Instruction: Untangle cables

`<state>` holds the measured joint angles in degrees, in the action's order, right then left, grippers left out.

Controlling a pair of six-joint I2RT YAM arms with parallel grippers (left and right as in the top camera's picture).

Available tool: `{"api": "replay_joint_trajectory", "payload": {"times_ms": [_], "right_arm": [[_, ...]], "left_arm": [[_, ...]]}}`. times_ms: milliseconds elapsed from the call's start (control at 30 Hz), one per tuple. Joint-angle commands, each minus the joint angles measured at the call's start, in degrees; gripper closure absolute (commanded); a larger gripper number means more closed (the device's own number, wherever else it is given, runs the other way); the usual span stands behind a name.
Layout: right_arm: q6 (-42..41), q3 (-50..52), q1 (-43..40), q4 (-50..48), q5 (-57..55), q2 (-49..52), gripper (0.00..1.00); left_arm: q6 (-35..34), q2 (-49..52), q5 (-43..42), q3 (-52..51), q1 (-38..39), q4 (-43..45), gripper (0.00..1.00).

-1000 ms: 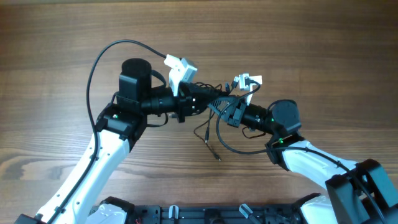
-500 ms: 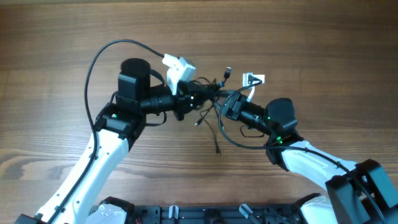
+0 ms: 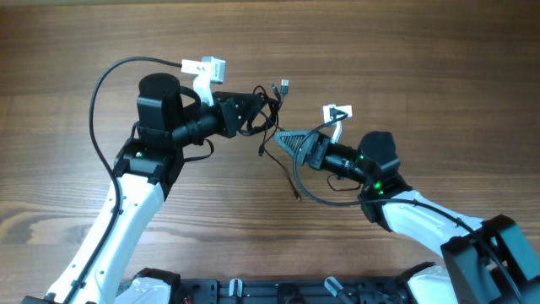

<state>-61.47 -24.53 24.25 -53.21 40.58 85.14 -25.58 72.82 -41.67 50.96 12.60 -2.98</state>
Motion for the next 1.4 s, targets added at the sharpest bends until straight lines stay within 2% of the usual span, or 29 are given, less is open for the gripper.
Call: {"api": "replay_joint_trajectory", "payload": {"times_ms": [0,100,167,333,400,633,733,767,800,867,933,1000,1100,1133,1167,1267,1367], "right_arm": [[12.02,-0.22,-3.93,-0.17,4.50,0.35,0.00],[20.37,-0.22,-11.17,0.09,7.78,0.37,0.00],[23.02,-0.22,-12.63,-1.42,9.64,0.37,0.00],[26.91,-0.22,-10.08,-3.13,14.51,0.46,0.04],[26.97,-0.22,-8.72,-3.06,13.38,0.55,0.06],[26.97,-0.22,-4.98,-3.04,8.72,0.59,0.11],[26.97,-0.22,-4.98,-2.97,7.41,0.59,0.23],[26.95,-0.22,-4.98,-2.86,7.41,0.59,0.30],[26.84,-0.22,-4.98,-2.64,7.41,0.59,0.40],[26.77,-0.22,-4.98,-2.64,7.41,0.59,0.66],[25.83,-0.22,-4.98,-2.69,7.32,0.59,0.85],[23.45,-0.22,-5.03,-2.71,7.02,0.59,0.95],[22.23,-0.22,-5.20,-2.69,6.49,0.59,0.96],[21.64,-0.22,-5.20,-2.73,5.99,0.59,0.96],[19.96,-0.22,-5.20,-2.69,4.81,0.59,0.96],[16.63,-0.22,-5.20,-2.69,1.97,0.59,0.96],[14.82,-0.22,-5.20,-2.69,0.26,0.59,0.96]], "left_arm": [[-2.38,-0.81,1.51,0.48,-0.24,-2.45,0.96],[-2.78,-0.81,1.20,0.48,-0.24,-3.28,0.96],[-4.37,-0.81,-0.09,0.48,-0.24,-3.23,0.96],[-5.99,-0.81,-8.98,0.48,-0.07,-3.26,0.96],[-8.24,-0.81,-9.99,0.48,0.02,-3.26,0.96],[-9.88,-0.81,-10.40,0.48,4.28,-2.95,0.96],[-9.86,-0.81,-10.73,0.48,6.58,-2.29,0.96],[-9.84,-0.81,-11.41,0.48,6.73,-1.88,0.96],[-9.84,-0.81,-12.63,0.48,6.86,-1.51,0.96],[-9.84,-0.81,-13.86,0.48,6.84,-1.51,0.96],[-9.81,-0.81,-13.84,0.48,6.84,-1.53,0.96],[-9.38,-0.81,-13.81,0.48,6.82,-1.53,0.96],[-9.16,-0.81,-13.25,0.48,6.38,-1.53,0.92],[-9.16,-0.81,-12.87,0.48,5.79,-1.55,0.84],[-9.16,-0.81,-12.81,0.48,4.98,-1.46,0.66],[-9.20,-0.83,-12.72,0.48,1.38,-0.31,0.00],[-9.22,-0.83,-12.76,0.48,-2.54,-0.46,0.00]]}}
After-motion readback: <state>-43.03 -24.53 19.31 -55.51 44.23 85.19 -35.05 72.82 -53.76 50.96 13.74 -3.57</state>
